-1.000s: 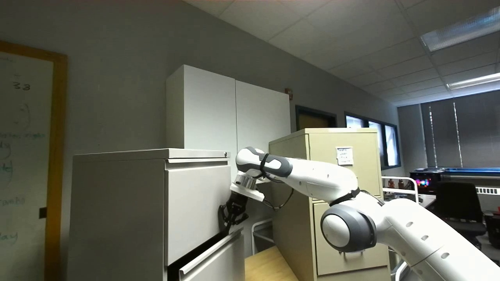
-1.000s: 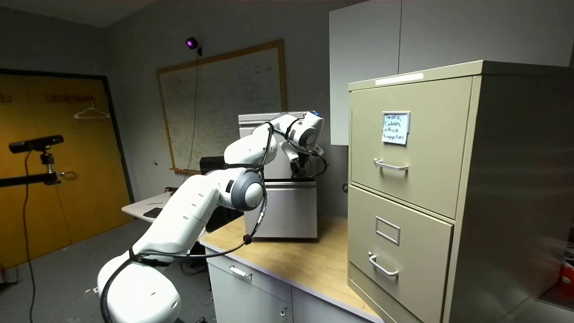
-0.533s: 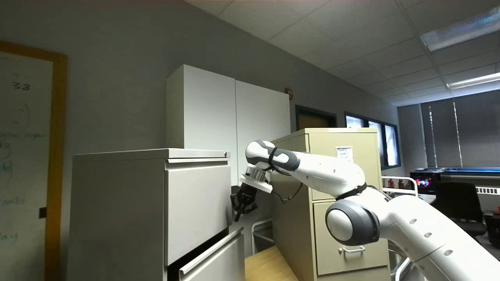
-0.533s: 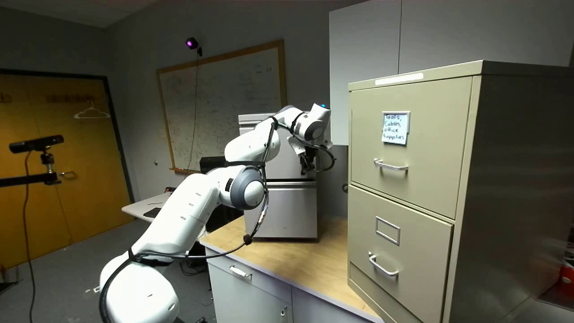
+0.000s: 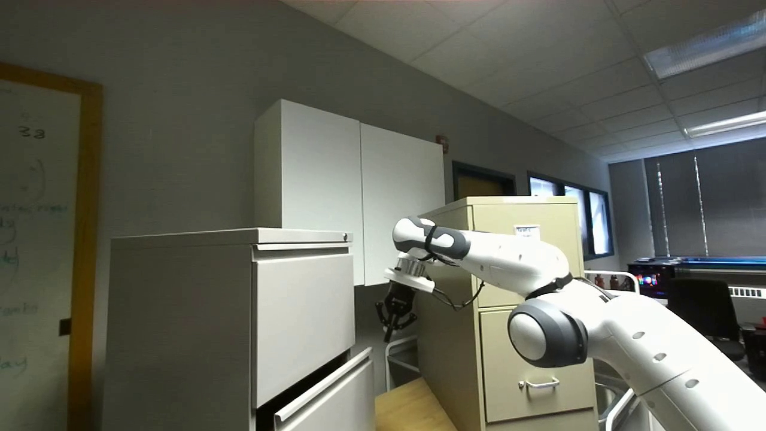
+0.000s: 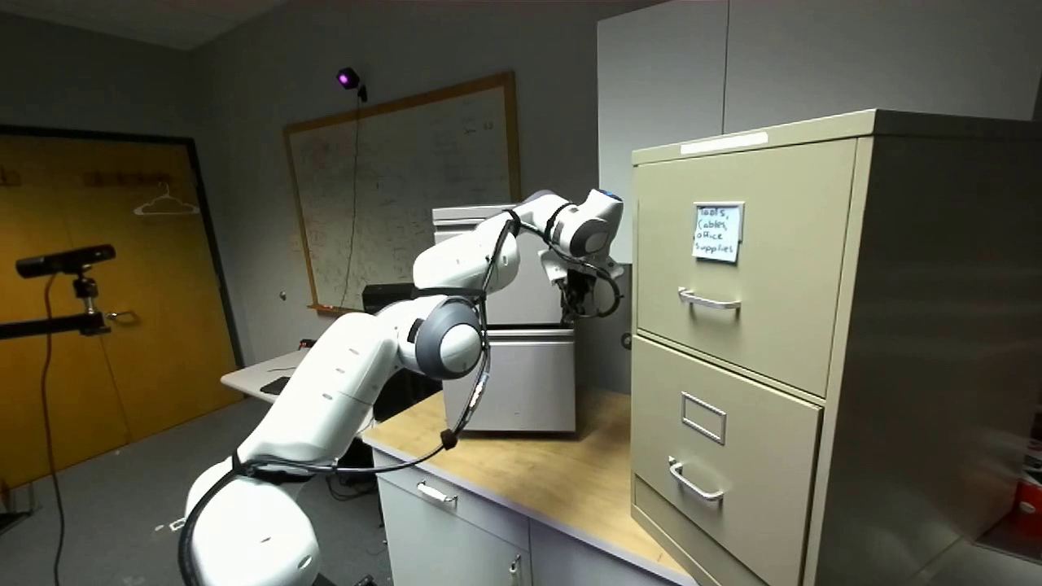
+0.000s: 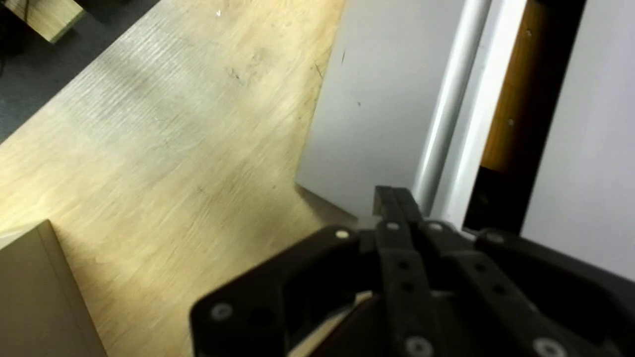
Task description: Close the drawer on the left filing cabinet
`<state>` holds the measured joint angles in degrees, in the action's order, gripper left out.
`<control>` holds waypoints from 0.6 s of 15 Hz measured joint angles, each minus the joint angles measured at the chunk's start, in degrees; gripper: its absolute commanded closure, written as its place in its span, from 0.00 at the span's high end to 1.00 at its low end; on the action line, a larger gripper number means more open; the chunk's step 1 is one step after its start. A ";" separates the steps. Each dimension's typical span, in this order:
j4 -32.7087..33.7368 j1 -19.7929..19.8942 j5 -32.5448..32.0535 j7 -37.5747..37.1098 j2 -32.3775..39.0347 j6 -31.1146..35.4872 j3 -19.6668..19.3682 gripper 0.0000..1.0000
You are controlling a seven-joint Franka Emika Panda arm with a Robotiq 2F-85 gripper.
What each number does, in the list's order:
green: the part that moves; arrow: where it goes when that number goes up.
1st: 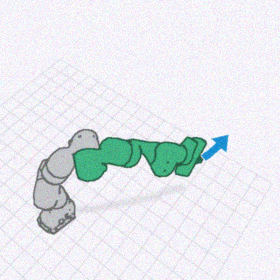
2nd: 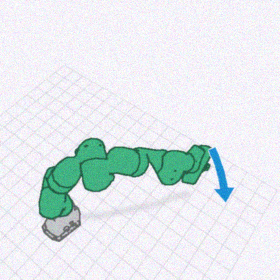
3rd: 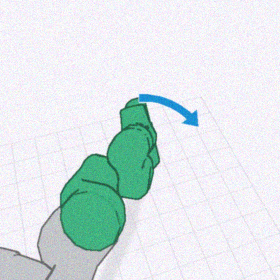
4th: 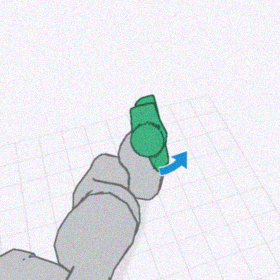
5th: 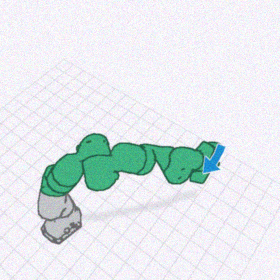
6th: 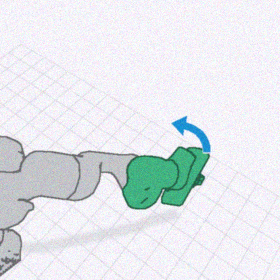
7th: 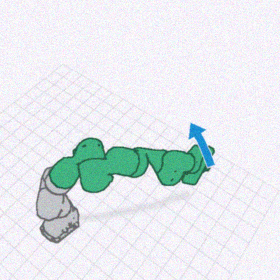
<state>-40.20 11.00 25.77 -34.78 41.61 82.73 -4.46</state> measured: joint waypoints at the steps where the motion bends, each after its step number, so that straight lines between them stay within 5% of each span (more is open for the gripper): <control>1: -1.15 -0.19 0.33 -0.35 0.16 -0.11 0.08 0.00; 9: -8.78 -5.33 1.82 -5.58 0.94 2.83 0.52 0.00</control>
<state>-48.98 5.67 27.59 -40.36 42.55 85.56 -3.95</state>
